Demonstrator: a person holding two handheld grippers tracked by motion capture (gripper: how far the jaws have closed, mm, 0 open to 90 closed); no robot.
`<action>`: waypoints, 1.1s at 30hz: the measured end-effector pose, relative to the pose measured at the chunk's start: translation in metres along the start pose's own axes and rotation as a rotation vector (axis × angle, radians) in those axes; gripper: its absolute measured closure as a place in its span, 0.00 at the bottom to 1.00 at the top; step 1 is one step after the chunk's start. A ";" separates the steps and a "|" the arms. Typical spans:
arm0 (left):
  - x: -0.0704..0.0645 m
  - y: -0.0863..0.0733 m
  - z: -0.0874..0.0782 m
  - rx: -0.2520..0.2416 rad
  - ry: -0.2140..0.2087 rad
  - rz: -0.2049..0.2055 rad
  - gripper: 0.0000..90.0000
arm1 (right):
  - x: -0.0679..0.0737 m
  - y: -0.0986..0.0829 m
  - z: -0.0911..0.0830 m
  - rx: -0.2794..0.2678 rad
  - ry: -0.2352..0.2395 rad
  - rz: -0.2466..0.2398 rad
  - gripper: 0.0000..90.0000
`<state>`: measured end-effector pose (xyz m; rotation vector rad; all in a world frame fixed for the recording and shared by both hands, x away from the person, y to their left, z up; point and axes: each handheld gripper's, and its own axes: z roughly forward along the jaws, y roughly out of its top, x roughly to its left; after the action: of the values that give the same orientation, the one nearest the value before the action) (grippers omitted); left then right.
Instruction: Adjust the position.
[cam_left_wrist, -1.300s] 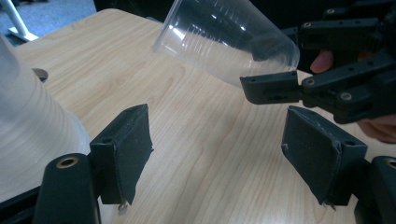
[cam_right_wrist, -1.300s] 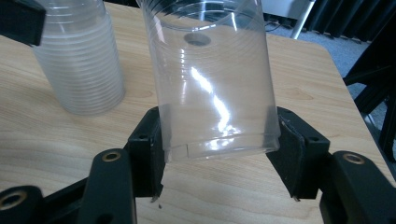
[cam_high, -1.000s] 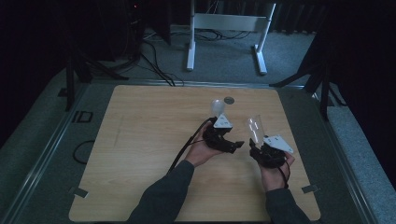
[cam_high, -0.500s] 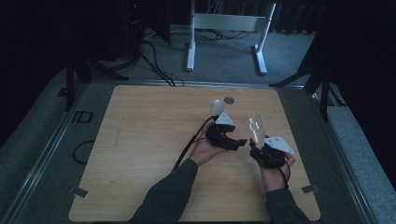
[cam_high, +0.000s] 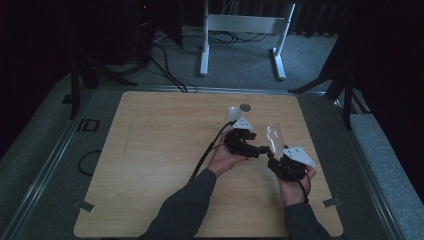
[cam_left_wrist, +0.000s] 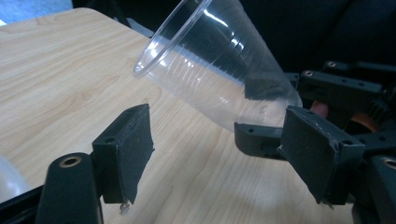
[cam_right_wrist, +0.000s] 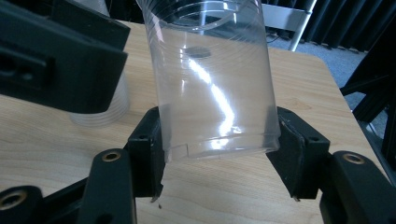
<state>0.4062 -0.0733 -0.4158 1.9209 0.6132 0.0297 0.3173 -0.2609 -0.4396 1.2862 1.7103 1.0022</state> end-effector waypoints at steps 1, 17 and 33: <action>0.000 0.000 0.001 0.001 -0.004 -0.008 0.27 | 0.000 0.000 0.000 0.000 0.000 0.000 0.46; 0.004 0.002 0.004 -0.030 -0.026 -0.068 0.27 | 0.000 -0.001 -0.002 -0.040 -0.010 0.009 0.46; 0.000 0.005 0.003 -0.052 -0.045 -0.068 0.27 | 0.001 -0.005 -0.003 -0.088 -0.021 0.016 0.46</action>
<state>0.4092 -0.0770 -0.4132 1.8447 0.6414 -0.0402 0.3129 -0.2608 -0.4428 1.2519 1.6241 1.0580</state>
